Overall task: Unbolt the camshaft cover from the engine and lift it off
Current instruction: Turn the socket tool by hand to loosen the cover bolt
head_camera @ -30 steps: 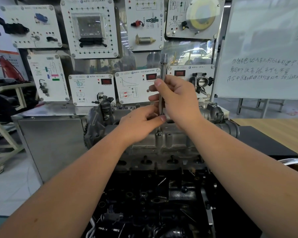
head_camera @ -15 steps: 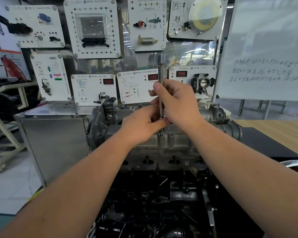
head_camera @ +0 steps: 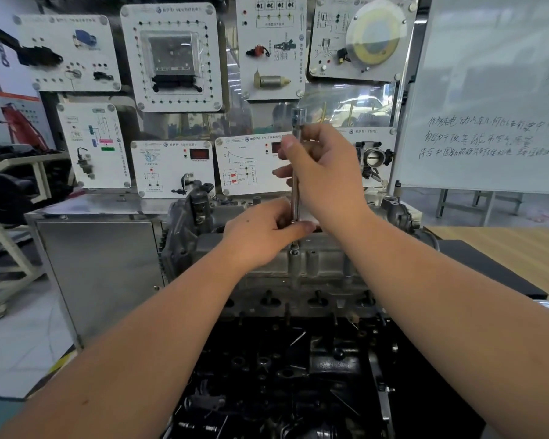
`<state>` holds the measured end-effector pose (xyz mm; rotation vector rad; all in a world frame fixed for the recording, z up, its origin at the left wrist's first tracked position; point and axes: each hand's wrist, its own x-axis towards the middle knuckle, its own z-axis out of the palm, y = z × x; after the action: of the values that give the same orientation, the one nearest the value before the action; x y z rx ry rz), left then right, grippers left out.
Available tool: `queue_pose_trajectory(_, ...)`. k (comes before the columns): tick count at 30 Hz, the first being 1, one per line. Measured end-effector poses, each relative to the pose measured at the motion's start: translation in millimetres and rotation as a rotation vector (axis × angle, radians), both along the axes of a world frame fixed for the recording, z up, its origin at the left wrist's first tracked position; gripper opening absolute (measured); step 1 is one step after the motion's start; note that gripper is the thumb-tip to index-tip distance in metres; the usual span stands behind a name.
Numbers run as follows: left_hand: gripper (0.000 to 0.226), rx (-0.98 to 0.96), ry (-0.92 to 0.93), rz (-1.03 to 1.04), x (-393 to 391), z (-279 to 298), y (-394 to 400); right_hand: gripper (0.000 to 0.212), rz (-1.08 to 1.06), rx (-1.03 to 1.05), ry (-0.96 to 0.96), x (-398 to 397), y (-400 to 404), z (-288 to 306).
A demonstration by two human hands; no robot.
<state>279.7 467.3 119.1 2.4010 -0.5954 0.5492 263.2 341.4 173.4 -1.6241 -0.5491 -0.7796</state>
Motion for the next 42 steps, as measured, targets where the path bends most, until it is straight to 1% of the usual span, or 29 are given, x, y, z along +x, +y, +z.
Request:
queue_pose_trajectory(1,0.039,0.031,-0.012,0.013,1,-1,0,0.004,-0.006,0.007,-0.004,0,-1,2)
queue_pose_trajectory(3,0.034,0.065,0.023,0.006,3,-1,2,0.01,-0.001,-0.021,-0.012,-1,-5,4)
queue_pose_trajectory(5,0.026,0.001,0.102,-0.074,3,1,6,0.016,0.021,-0.073,-0.015,-2,-8,5)
queue_pose_trajectory(7,0.016,-0.039,0.121,-0.136,4,0,10,0.02,0.034,-0.092,-0.002,-3,-9,4)
queue_pose_trajectory(8,0.017,-0.036,0.1,-0.136,6,-1,10,0.021,0.045,-0.077,0.014,-2,-8,4)
queue_pose_trajectory(12,0.033,-0.047,0.005,-0.057,8,-5,3,0.02,0.145,0.079,0.1,-2,-4,0)
queue_pose_trajectory(15,0.038,-0.066,0.011,-0.032,7,-4,2,0.007,0.219,0.151,0.125,-2,-1,-3)
queue_pose_trajectory(17,0.043,-0.065,0.017,-0.027,5,-4,2,0.004,0.233,0.165,0.112,-2,0,-5)
queue_pose_trajectory(20,0.044,-0.05,0.022,-0.02,4,-3,1,0.008,0.206,0.136,0.089,0,-3,-5)
queue_pose_trajectory(22,0.041,-0.07,0.088,-0.059,4,0,3,0.014,0.173,0.066,0.072,1,-4,-5)
queue_pose_trajectory(24,0.026,-0.146,0.175,-0.156,3,1,8,0.021,0.151,0.009,0.046,2,-3,-6)
queue_pose_trajectory(25,0.02,-0.165,0.189,-0.193,2,2,10,0.023,0.144,-0.003,0.03,3,-1,-7)
queue_pose_trajectory(26,0.022,-0.16,0.175,-0.203,1,3,10,0.024,0.134,-0.006,0.019,4,0,-9)
queue_pose_trajectory(29,0.047,-0.12,0.114,-0.147,-4,5,5,0.028,0.113,0.069,0.022,8,7,-14)
queue_pose_trajectory(30,0.048,-0.112,0.101,-0.128,-5,5,3,0.029,0.118,0.11,0.032,9,9,-15)
queue_pose_trajectory(32,0.043,-0.104,0.08,-0.105,-5,4,2,0.032,0.119,0.151,0.039,10,12,-15)
queue_pose_trajectory(34,0.038,-0.093,0.092,-0.121,-4,4,4,0.035,0.099,0.13,0.015,11,13,-14)
queue_pose_trajectory(38,0.023,-0.016,0.135,-0.173,-1,5,10,0.029,0.067,0.104,-0.046,11,14,-15)
queue_pose_trajectory(42,0.016,-0.03,0.076,-0.15,-2,3,9,0.03,0.048,0.102,-0.068,12,14,-15)
